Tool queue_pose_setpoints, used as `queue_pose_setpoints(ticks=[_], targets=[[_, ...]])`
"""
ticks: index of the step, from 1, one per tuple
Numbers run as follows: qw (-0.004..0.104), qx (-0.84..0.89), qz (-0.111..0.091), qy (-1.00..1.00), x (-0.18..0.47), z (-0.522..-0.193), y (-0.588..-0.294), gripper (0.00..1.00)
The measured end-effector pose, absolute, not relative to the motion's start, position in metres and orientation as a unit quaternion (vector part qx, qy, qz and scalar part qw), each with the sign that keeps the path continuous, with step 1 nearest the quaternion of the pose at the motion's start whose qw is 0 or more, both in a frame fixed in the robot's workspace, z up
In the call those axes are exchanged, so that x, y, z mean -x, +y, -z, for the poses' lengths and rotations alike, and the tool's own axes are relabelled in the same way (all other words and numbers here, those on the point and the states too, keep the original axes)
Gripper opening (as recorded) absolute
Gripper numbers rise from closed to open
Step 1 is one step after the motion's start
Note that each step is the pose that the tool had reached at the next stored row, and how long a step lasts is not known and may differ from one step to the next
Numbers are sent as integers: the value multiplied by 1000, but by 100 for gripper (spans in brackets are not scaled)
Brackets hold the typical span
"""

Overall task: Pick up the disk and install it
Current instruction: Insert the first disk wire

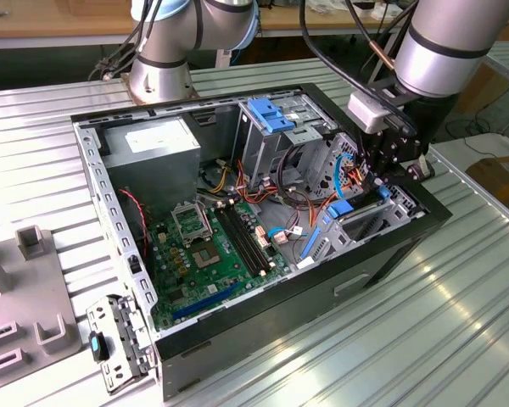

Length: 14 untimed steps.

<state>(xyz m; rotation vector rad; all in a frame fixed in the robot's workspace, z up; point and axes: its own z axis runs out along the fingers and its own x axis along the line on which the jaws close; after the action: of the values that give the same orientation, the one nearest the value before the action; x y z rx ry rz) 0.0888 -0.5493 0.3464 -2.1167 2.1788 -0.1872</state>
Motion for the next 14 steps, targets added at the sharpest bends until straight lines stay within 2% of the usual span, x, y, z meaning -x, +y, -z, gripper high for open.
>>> queue_pose_setpoints(ticks=[2, 7, 14], targets=[[48, 695, 61, 715, -89, -347, -549, 11], [35, 695, 48, 716, -93, -347, -549, 11], [35, 695, 48, 717, -93, -347, -549, 11]])
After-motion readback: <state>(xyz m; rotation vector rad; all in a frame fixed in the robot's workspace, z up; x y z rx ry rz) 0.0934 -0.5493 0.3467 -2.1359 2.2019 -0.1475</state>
